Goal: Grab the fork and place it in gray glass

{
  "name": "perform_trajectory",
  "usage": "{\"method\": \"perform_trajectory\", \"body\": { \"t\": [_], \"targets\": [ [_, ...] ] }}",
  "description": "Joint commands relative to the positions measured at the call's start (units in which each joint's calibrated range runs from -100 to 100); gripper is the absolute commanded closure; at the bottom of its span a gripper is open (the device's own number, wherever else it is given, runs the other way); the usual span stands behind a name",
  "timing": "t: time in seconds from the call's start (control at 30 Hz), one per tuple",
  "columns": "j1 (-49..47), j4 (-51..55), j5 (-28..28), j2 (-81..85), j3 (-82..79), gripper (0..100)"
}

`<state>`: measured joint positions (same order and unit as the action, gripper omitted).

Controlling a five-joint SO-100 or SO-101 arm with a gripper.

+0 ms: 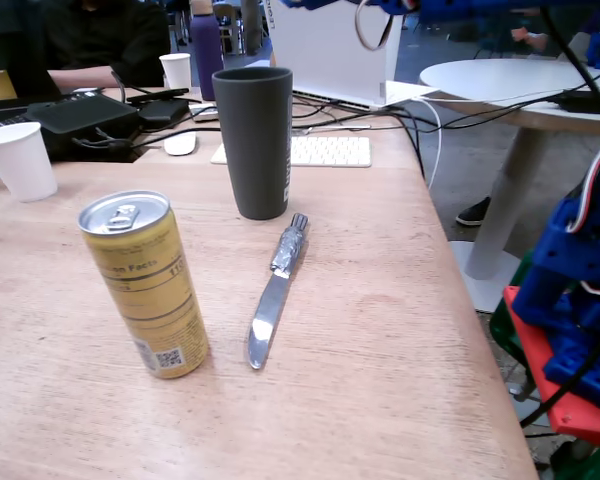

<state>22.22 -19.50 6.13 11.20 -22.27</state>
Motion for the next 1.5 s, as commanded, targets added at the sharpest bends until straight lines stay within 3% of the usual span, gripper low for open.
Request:
{"method": "perform_trajectory", "body": {
  "t": [0.0,0.77,1.0,1.47],
  "targets": [
    [1.0,-0.8,-1.2,-2.3,2.6,100],
    [-0.7,0.0,-3.2,-5.8,-3.6,100],
    [-0.9,0.0,-3.2,-5.9,-3.6,79],
    [-0.9,0.0,-2.7,-3.5,-5.3,78]
  ]
}}
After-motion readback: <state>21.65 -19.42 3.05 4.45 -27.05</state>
